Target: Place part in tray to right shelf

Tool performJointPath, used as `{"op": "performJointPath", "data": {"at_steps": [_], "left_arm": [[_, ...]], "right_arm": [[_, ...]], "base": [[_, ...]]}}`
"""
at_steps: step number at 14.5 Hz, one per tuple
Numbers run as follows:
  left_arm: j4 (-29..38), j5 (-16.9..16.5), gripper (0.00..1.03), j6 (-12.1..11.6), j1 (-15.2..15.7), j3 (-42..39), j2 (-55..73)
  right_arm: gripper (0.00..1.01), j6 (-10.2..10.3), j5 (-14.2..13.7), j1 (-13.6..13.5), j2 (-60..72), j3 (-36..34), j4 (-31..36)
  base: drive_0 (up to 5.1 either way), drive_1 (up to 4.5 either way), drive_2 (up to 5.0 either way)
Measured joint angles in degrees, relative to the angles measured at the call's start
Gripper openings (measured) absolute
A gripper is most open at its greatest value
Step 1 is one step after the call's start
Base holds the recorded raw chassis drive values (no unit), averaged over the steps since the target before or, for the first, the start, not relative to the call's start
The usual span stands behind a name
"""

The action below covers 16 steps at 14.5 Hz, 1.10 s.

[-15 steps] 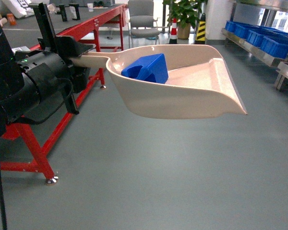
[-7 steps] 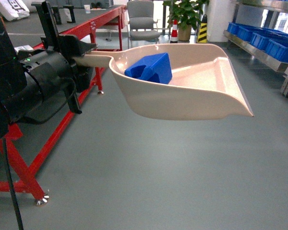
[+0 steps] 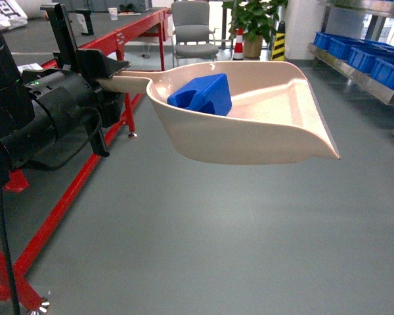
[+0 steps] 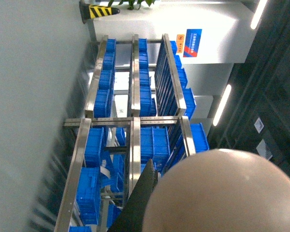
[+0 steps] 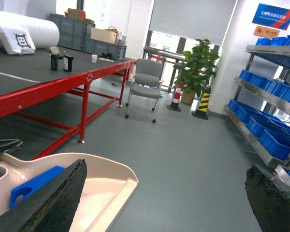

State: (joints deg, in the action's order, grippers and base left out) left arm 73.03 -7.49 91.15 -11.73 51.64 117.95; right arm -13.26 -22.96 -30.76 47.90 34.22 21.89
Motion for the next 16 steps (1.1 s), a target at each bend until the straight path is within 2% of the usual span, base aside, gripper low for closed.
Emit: {"op": "performJointPath", "data": {"at_steps": [16], "left_arm": [[0.5,0.0,0.12,0.1,0.0,0.0,0.0]], "right_arm": [[0.98,-0.2,0.0,0.0,-0.1,0.0,0.3]], "base": [[0.0,4.24,-4.3]]}}
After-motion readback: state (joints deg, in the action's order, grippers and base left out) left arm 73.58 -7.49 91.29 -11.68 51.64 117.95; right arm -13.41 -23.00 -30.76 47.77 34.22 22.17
